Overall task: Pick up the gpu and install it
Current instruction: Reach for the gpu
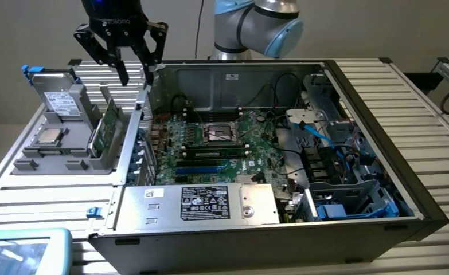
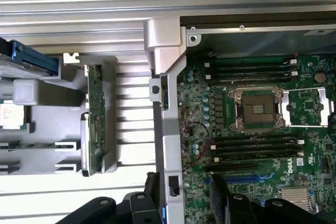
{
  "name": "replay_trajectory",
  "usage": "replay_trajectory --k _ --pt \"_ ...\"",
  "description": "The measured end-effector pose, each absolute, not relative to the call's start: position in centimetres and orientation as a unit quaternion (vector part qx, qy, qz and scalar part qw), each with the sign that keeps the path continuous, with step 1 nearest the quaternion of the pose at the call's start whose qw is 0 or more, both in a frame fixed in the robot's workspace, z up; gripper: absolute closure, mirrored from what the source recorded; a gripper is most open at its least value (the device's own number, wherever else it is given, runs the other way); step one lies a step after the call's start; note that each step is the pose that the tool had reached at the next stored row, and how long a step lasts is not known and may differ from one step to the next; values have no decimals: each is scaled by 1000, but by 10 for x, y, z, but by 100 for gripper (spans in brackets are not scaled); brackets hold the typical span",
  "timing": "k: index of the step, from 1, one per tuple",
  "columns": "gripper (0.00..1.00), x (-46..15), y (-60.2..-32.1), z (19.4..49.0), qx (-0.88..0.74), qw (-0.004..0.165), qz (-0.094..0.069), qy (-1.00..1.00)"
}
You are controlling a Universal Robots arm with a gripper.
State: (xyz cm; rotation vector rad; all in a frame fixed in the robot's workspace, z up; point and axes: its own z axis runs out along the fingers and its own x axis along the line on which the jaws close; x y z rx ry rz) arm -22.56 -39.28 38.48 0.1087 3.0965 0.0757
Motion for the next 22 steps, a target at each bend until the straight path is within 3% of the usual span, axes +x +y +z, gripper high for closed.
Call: replay_trajectory --k 22 --pt "49 -321 -369 366 35 24 25 999"
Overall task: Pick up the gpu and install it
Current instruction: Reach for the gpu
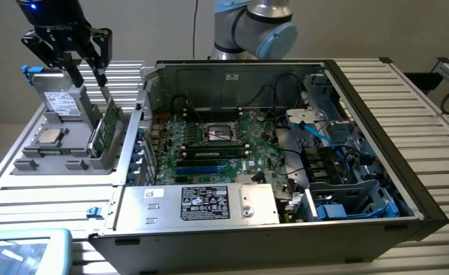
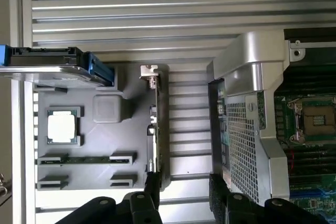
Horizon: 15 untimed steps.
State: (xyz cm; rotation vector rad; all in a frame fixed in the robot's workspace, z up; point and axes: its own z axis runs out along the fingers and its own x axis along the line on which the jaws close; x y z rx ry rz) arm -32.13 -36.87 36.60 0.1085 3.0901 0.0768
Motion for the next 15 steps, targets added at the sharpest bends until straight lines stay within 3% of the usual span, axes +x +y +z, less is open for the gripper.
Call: replay_trajectory --k 15 --pt "49 -349 -356 358 35 25 25 999"
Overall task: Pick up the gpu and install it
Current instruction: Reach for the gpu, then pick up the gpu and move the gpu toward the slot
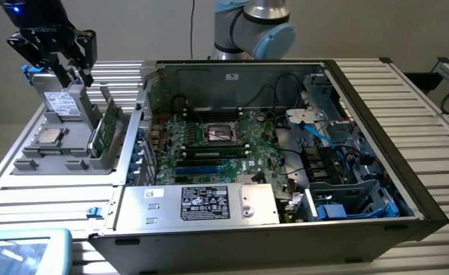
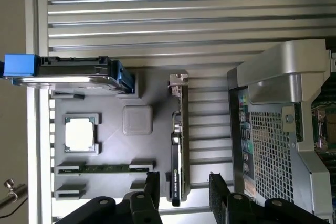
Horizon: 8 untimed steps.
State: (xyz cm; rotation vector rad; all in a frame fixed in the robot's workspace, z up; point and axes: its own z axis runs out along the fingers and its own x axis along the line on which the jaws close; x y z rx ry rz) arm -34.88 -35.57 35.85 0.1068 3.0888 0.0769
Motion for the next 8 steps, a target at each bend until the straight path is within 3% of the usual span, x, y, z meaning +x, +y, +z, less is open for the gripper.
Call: replay_trajectory --k 8 --pt "49 -349 -356 358 35 25 25 999"
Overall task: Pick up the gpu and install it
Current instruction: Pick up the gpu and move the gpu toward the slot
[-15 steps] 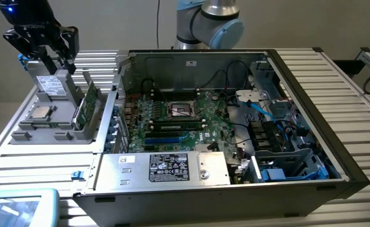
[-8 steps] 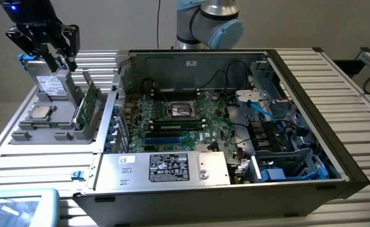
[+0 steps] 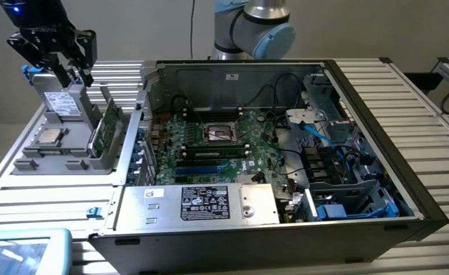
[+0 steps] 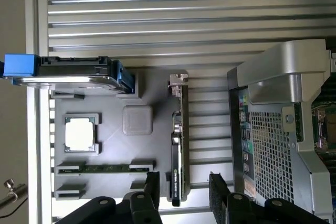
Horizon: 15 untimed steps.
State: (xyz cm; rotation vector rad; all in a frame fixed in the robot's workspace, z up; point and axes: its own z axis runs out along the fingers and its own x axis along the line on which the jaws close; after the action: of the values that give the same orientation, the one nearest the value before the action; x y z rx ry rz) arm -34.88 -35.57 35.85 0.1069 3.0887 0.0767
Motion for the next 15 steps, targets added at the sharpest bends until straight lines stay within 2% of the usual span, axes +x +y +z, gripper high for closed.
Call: replay_trajectory --k 15 --pt "49 -349 -356 351 35 25 25 999"
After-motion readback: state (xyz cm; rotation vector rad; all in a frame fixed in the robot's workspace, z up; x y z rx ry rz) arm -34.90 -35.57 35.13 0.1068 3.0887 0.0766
